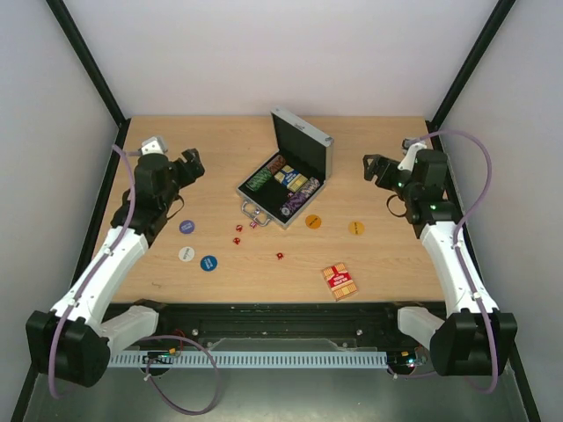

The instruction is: Pack up texas hold em set

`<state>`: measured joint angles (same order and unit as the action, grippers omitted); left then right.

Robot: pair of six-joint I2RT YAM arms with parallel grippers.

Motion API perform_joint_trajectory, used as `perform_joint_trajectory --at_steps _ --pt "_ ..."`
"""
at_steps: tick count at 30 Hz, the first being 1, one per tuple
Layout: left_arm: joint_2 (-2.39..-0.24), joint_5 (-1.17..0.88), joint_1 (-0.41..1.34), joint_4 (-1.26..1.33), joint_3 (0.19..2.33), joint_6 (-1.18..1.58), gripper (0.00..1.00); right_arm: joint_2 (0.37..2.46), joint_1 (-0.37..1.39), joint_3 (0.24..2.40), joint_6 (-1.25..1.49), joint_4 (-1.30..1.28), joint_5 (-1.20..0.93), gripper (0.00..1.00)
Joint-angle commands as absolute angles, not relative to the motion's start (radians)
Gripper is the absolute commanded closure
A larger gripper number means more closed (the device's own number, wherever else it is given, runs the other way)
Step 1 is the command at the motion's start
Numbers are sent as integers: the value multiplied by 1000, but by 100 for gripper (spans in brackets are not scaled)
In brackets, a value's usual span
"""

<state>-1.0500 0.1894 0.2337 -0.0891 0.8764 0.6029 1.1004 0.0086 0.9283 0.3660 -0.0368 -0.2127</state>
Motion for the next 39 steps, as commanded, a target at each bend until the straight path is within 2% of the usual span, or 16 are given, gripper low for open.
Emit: perform_joint_trajectory --at_steps 1,7,11,13,17,21,28,33,39 --pt "-1125 61 208 -108 888 588 3 1077 16 880 219 -83 -277 3" --pt "-1295 -108 172 -111 946 589 1 1091 70 826 7 -157 -513 18" --pt "-1380 -176 154 -62 958 634 3 1129 182 809 -104 -168 -512 22" --pt "-1428 -208 146 -52 983 650 8 1163 225 810 -139 -153 -508 24" --pt "-1515 -262 148 -15 1044 668 19 1269 270 825 -167 -122 -568 37" --pt "-1623 -305 160 16 1105 684 17 1363 295 832 -94 -43 -529 41" --pt "-1810 -344 173 21 1227 660 9 1507 308 858 12 44 -445 38" --pt "-1931 -394 174 125 1255 692 1 1589 308 875 53 62 -476 20" --pt "-2078 -460 183 70 1389 645 1 1614 308 878 42 63 -423 14"
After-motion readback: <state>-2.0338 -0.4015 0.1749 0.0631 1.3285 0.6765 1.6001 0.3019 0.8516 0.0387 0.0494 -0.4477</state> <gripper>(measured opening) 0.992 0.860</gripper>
